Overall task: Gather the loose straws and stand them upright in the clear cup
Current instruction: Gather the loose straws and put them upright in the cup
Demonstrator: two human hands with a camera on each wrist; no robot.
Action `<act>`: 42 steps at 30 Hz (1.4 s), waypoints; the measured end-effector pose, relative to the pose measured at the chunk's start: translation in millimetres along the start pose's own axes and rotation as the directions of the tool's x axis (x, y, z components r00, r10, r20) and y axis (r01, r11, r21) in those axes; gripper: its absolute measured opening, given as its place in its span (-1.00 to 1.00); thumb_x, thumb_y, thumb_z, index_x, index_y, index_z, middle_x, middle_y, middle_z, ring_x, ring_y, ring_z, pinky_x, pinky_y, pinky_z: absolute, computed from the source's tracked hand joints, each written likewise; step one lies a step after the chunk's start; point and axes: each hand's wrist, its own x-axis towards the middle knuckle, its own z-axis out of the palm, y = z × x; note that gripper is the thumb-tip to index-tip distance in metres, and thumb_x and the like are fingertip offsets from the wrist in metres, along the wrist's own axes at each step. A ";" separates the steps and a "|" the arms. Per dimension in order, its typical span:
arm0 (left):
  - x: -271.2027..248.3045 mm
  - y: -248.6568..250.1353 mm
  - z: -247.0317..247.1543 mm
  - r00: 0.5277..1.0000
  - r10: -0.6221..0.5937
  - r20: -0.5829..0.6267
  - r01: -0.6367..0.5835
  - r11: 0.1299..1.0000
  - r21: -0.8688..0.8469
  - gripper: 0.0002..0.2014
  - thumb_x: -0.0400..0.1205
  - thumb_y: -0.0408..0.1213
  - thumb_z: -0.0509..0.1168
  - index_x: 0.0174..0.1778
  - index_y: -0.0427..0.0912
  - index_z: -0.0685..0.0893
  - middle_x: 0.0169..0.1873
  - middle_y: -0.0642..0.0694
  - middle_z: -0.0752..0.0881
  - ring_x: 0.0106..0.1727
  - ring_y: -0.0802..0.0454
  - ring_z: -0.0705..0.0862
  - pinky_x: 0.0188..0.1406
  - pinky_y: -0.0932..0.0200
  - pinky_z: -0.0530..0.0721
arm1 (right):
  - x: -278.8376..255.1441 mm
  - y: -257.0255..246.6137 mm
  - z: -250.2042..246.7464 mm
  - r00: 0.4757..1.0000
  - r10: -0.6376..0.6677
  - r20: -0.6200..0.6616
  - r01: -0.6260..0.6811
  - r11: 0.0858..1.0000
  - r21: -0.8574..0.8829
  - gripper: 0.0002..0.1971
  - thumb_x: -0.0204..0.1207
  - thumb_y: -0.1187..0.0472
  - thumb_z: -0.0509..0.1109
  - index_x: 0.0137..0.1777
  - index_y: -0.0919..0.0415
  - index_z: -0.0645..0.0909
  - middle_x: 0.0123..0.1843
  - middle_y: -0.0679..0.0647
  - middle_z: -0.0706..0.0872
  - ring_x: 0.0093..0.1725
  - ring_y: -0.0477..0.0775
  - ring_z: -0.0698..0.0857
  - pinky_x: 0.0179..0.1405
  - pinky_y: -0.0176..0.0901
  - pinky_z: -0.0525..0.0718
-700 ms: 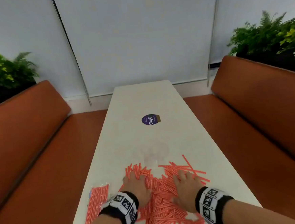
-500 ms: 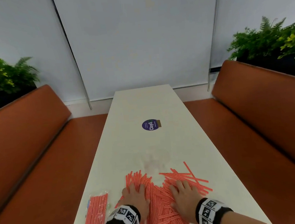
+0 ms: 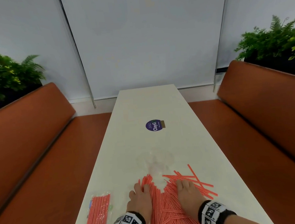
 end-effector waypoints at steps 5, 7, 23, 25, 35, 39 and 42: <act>2.3 -1.3 1.4 0.997 -0.062 -0.052 0.057 0.994 -0.097 -0.38 0.58 -0.61 -0.03 0.58 -0.21 0.06 0.36 -0.24 0.24 0.25 -0.14 0.49 0.31 0.05 0.58 | 1.1 1.6 -10.0 0.999 -0.034 0.031 0.033 0.999 0.025 -0.36 0.31 0.62 -0.07 0.46 0.41 0.21 0.36 0.33 0.35 0.25 0.19 0.44 0.31 -0.10 0.53; 3.6 -2.5 1.7 0.994 -0.100 -0.051 0.092 0.986 -0.139 -0.28 0.57 -0.62 -0.01 0.63 -0.20 -0.12 0.38 -0.26 0.26 0.28 -0.13 0.50 0.31 0.09 0.57 | 3.7 4.5 -16.6 0.999 -0.037 0.002 0.037 0.996 0.077 -0.42 0.34 0.62 -0.01 0.42 0.43 0.25 0.35 0.34 0.37 0.16 0.15 0.46 0.19 -0.18 0.53; -2.0 3.1 -5.9 0.977 -0.212 -0.026 0.193 0.928 -0.320 -0.30 0.60 -0.51 0.04 0.63 -0.30 -0.16 0.51 -0.28 0.30 0.41 -0.15 0.54 0.40 0.07 0.50 | 85.8 -15.8 -136.9 0.847 0.064 -0.528 0.418 0.533 0.735 -0.90 0.67 0.33 0.08 -0.02 0.13 0.36 -0.29 -0.05 0.46 -0.40 -0.09 0.42 -0.38 -0.25 0.44; -1.0 3.9 -6.8 0.978 -0.204 -0.050 0.176 0.926 -0.335 -0.36 0.59 -0.50 0.04 0.61 -0.29 -0.01 0.45 -0.22 0.37 0.36 -0.11 0.58 0.35 0.08 0.53 | 99.3 -26.9 -138.7 0.826 0.101 -0.555 0.464 0.438 0.770 -0.84 0.67 0.34 0.08 -0.09 0.08 0.35 -0.30 -0.05 0.46 -0.38 -0.09 0.42 -0.37 -0.35 0.48; 4.9 3.2 -14.5 0.928 -0.367 -0.058 0.304 0.841 -0.447 -0.73 0.63 -0.41 0.02 0.26 -0.19 0.34 0.24 -0.12 0.59 0.28 -0.09 0.62 0.25 0.07 0.53 | 137.7 -40.3 -83.6 0.889 0.066 -0.453 0.396 0.387 0.833 -0.91 0.65 0.40 0.11 -0.03 0.22 0.32 -0.27 -0.06 0.45 -0.32 -0.05 0.46 -0.19 -0.12 0.56; 5.5 -6.8 -18.9 0.964 -0.229 -0.138 0.105 0.798 -0.593 -0.92 0.66 -0.42 0.01 -0.03 -0.15 0.30 -0.12 -0.04 0.60 -0.13 0.03 0.63 -0.08 0.18 0.57 | 137.3 -33.2 -70.4 0.909 0.016 -0.417 0.366 0.451 0.814 -0.82 0.62 0.42 0.11 0.11 0.15 0.33 -0.23 -0.04 0.49 -0.19 0.03 0.57 0.00 -0.03 0.61; 8.2 -7.5 -24.1 0.989 -0.075 -0.130 -0.032 0.743 -0.669 -0.89 0.68 -0.44 -0.02 -0.10 -0.16 0.27 -0.28 0.00 0.52 -0.34 0.13 0.50 -0.40 0.32 0.42 | 136.7 -27.2 -74.2 0.902 0.004 -0.432 0.375 0.488 0.788 -0.79 0.62 0.41 0.13 0.18 0.18 0.37 -0.19 0.00 0.57 -0.13 0.05 0.61 0.02 -0.06 0.62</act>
